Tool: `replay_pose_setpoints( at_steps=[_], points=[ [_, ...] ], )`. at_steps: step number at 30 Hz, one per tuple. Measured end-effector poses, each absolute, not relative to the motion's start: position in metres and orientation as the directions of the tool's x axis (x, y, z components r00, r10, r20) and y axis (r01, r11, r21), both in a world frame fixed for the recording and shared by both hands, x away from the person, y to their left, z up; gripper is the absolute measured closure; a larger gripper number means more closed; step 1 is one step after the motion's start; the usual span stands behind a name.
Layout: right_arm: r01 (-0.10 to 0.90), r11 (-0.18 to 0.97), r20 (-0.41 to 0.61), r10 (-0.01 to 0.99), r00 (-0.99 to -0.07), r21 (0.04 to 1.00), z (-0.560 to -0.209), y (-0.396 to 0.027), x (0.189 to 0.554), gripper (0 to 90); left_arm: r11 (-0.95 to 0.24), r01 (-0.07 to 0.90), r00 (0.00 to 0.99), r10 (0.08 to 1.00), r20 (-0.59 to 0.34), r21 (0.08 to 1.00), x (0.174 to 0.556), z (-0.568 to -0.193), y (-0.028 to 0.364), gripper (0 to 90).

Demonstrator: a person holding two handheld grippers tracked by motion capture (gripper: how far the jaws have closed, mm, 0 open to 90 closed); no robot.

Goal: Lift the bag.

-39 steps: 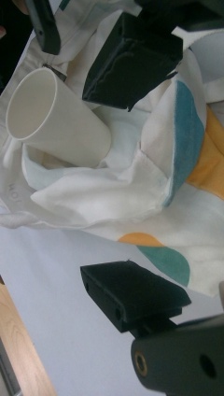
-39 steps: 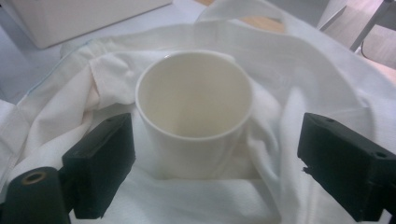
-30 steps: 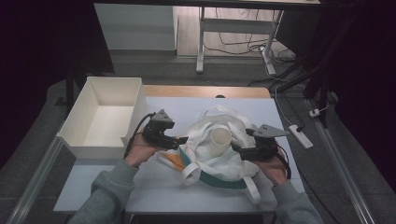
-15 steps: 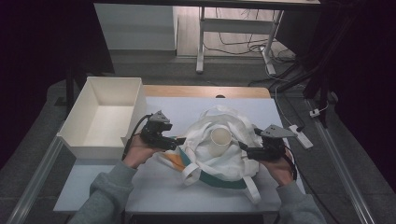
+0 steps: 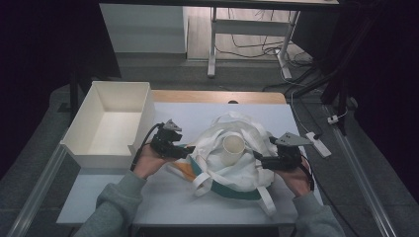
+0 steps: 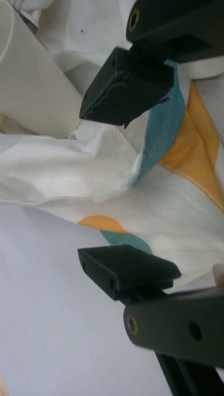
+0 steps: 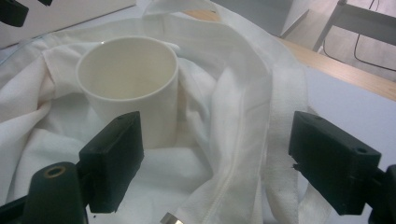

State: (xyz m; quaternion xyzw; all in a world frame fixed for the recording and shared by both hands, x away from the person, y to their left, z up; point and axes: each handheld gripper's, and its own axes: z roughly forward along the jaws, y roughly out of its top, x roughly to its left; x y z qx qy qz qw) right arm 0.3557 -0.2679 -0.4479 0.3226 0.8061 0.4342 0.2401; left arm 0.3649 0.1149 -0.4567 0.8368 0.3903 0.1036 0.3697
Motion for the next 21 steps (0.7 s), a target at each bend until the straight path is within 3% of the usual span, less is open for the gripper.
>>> replay_pose_setpoints(
  at_steps=[14, 21],
  points=[
    [0.34, 0.444, -0.128, 0.743, -0.657, 0.829, -0.446, -0.27, 0.356, 20.7, -0.471, 0.619, 0.686, 0.714, -0.142, 0.628, 0.374, -0.478, 0.104, 61.4],
    [0.412, 0.502, -0.148, 0.751, -0.643, 0.761, -0.449, -0.271, 0.354, 26.9, -0.487, 0.642, 0.695, 0.695, -0.182, 0.593, 0.377, -0.486, 0.105, 64.6]
  ],
)
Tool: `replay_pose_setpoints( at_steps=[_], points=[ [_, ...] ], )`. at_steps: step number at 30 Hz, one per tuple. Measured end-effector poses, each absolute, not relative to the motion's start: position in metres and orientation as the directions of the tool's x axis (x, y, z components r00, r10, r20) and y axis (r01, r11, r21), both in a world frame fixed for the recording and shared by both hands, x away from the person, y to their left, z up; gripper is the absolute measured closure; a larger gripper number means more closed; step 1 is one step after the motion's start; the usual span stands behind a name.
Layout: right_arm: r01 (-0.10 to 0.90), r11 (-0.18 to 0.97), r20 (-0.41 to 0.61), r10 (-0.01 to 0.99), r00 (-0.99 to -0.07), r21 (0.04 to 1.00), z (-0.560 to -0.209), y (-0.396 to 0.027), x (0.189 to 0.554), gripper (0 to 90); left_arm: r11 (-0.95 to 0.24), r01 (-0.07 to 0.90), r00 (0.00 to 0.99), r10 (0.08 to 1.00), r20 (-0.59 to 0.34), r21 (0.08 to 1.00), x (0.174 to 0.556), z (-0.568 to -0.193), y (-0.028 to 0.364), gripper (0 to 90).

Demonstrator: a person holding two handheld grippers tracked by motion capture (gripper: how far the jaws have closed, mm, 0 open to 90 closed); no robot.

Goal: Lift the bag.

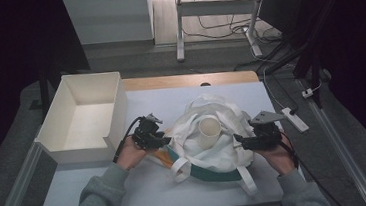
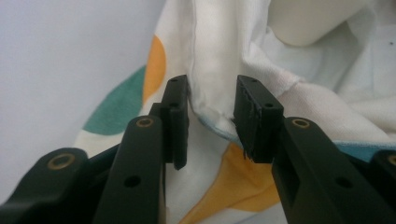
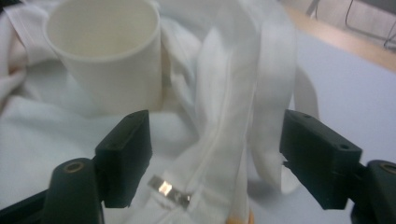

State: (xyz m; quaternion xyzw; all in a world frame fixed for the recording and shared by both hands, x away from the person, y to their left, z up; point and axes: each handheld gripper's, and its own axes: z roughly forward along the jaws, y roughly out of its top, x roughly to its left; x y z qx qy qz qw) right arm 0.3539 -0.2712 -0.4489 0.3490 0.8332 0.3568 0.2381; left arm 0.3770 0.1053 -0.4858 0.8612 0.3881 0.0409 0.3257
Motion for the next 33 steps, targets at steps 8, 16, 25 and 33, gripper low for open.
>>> replay_pose_setpoints(
  at_steps=[8, 16, 25, 33],
  points=[
    [0.494, 0.529, -0.138, 0.766, -0.628, 0.69, -0.471, -0.282, 0.352, 46.5, -0.529, 0.621, 0.718, 0.68, -0.149, 0.578, 0.376, -0.49, 0.102, 73.8],
    [0.471, 0.551, -0.145, 0.742, -0.655, 0.689, -0.47, -0.281, 0.35, 82.8, -0.539, 0.576, 0.749, 0.65, -0.133, 0.614, 0.371, -0.481, 0.104, 81.3],
    [0.405, 0.524, -0.154, 0.733, -0.662, 0.749, -0.442, -0.283, 0.34, 88.5, -0.494, 0.529, 0.766, 0.628, -0.137, 0.69, 0.362, -0.451, 0.119, 82.3],
    [0.341, 0.457, -0.183, 0.778, -0.602, 0.822, -0.413, -0.301, 0.334, 89.3, -0.418, 0.502, 0.75, 0.646, -0.141, 0.757, 0.359, -0.426, 0.143, 82.7]
  ],
)
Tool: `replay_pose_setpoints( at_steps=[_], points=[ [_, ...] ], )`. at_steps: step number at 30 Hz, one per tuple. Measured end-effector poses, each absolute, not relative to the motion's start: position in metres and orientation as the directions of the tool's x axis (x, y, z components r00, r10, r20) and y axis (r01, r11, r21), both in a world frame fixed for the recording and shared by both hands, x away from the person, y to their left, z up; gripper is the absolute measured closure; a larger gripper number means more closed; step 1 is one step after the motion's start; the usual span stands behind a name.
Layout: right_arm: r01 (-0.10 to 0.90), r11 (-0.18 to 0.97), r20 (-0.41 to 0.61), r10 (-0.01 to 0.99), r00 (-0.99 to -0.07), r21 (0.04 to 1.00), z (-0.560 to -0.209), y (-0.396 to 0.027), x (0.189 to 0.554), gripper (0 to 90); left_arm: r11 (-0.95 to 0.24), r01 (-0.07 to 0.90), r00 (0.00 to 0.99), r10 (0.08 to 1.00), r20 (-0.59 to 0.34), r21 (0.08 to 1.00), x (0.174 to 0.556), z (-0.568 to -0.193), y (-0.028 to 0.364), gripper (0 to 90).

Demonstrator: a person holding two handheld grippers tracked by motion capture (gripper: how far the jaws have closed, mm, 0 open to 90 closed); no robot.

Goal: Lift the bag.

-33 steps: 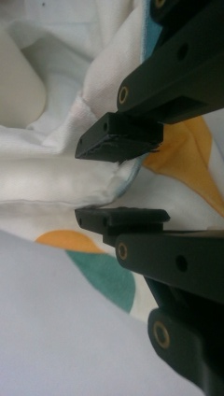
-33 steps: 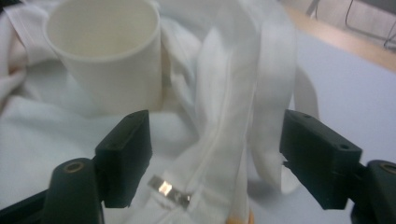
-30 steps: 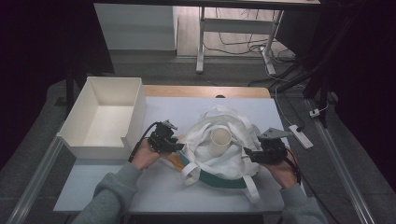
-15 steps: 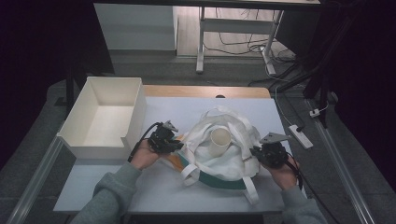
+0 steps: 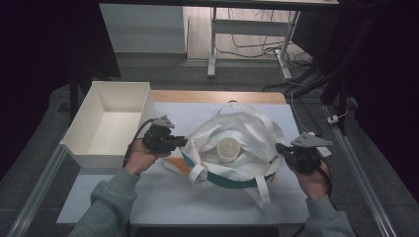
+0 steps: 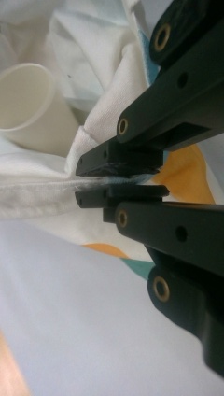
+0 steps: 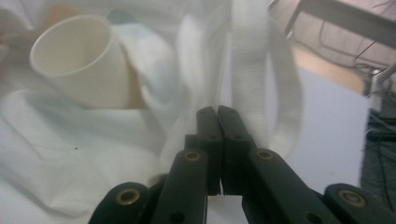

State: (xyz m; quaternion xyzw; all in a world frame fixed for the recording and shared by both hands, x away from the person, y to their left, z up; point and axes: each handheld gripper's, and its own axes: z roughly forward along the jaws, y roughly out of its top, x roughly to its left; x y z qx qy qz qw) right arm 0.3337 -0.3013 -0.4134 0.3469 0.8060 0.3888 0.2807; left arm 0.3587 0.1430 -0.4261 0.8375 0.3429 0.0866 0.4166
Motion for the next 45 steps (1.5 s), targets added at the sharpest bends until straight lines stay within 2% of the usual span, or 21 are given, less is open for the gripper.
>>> replay_pose_setpoints(
  at_steps=[11, 20, 29, 34, 45],
  points=[
    [0.309, 0.386, -0.169, 0.82, -0.548, 0.869, -0.394, -0.326, 0.333, 89.5, -0.332, 0.477, 0.723, 0.675, -0.147, 0.814, 0.355, -0.406, 0.167, 82.9],
    [0.258, 0.358, -0.171, 0.821, -0.544, 0.897, -0.372, -0.338, 0.331, 89.7, -0.257, 0.438, 0.701, 0.697, -0.149, 0.862, 0.354, -0.388, 0.185, 83.4],
    [0.21, 0.343, -0.187, 0.825, -0.533, 0.915, -0.354, -0.34, 0.334, 89.8, -0.22, 0.398, 0.692, 0.709, -0.135, 0.891, 0.364, -0.372, 0.184, 83.3],
    [0.252, 0.363, -0.192, 0.834, -0.517, 0.897, -0.366, -0.336, 0.354, 89.8, -0.221, 0.45, 0.67, 0.724, -0.163, 0.865, 0.382, -0.385, 0.182, 83.3],
    [0.335, 0.374, -0.185, 0.858, -0.479, 0.865, -0.395, -0.332, 0.395, 89.9, -0.26, 0.491, 0.65, 0.744, -0.152, 0.831, 0.395, -0.4, 0.174, 83.2]
  ],
)
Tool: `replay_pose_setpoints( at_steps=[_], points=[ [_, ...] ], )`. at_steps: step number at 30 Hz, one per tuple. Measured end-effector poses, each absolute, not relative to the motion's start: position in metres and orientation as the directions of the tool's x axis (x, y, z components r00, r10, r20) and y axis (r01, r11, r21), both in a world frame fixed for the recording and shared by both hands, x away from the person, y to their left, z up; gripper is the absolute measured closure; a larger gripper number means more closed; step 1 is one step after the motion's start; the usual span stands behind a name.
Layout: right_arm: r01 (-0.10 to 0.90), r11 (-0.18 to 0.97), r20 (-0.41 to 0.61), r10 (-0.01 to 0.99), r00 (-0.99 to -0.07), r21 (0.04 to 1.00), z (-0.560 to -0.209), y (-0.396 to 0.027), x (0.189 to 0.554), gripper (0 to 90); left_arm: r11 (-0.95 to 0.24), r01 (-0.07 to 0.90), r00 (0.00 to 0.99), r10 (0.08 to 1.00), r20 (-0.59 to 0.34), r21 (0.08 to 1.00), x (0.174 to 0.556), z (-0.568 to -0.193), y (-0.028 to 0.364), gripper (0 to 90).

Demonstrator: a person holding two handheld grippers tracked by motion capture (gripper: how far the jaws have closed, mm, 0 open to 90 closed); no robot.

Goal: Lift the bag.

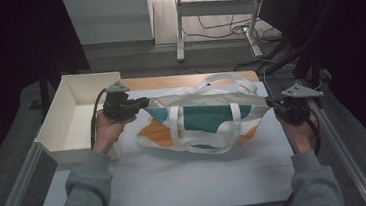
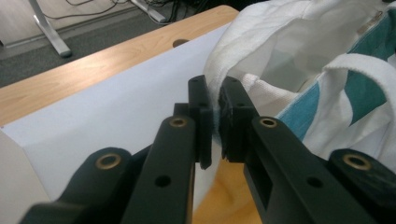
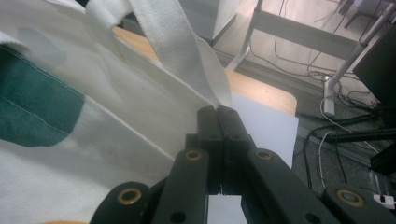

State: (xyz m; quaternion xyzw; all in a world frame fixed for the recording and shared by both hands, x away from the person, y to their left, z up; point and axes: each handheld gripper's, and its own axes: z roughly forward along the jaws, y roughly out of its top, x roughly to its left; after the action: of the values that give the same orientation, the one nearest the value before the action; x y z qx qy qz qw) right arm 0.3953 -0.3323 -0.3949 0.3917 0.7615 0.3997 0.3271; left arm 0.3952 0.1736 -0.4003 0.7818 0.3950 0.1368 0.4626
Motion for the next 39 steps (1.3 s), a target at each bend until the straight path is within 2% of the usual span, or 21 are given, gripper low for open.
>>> replay_pose_setpoints(
  at_steps=[12, 20, 23, 25, 28, 32, 39],
  points=[
    [0.429, 0.38, -0.152, 0.866, -0.477, 0.819, -0.43, -0.329, 0.422, 89.9, -0.294, 0.517, 0.647, 0.749, -0.142, 0.804, 0.4, -0.407, 0.168, 83.0],
    [0.414, 0.377, -0.153, 0.864, -0.48, 0.829, -0.427, -0.328, 0.42, 87.5, -0.291, 0.517, 0.638, 0.758, -0.136, 0.805, 0.399, -0.407, 0.167, 80.8],
    [0.387, 0.35, -0.141, 0.869, -0.475, 0.853, -0.423, -0.329, 0.415, 71.4, -0.284, 0.51, 0.636, 0.76, -0.134, 0.812, 0.397, -0.406, 0.167, 68.3],
    [0.365, 0.324, -0.121, 0.868, -0.481, 0.873, -0.419, -0.329, 0.411, 64.4, -0.273, 0.503, 0.636, 0.76, -0.137, 0.82, 0.395, -0.405, 0.168, 60.4],
    [0.334, 0.301, -0.111, 0.868, -0.484, 0.893, -0.414, -0.327, 0.403, 52.8, -0.273, 0.491, 0.625, 0.772, -0.116, 0.828, 0.39, -0.401, 0.167, 41.8],
    [0.306, 0.269, -0.078, 0.852, -0.517, 0.913, -0.409, -0.324, 0.391, 47.8, -0.276, 0.47, 0.642, 0.759, -0.11, 0.839, 0.38, -0.395, 0.166, 31.2],
    [0.268, 0.294, -0.083, 0.801, -0.592, 0.917, -0.412, -0.317, 0.368, 45.9, -0.267, 0.446, 0.647, 0.756, -0.101, 0.854, 0.357, -0.391, 0.178, 24.6]
  ],
)
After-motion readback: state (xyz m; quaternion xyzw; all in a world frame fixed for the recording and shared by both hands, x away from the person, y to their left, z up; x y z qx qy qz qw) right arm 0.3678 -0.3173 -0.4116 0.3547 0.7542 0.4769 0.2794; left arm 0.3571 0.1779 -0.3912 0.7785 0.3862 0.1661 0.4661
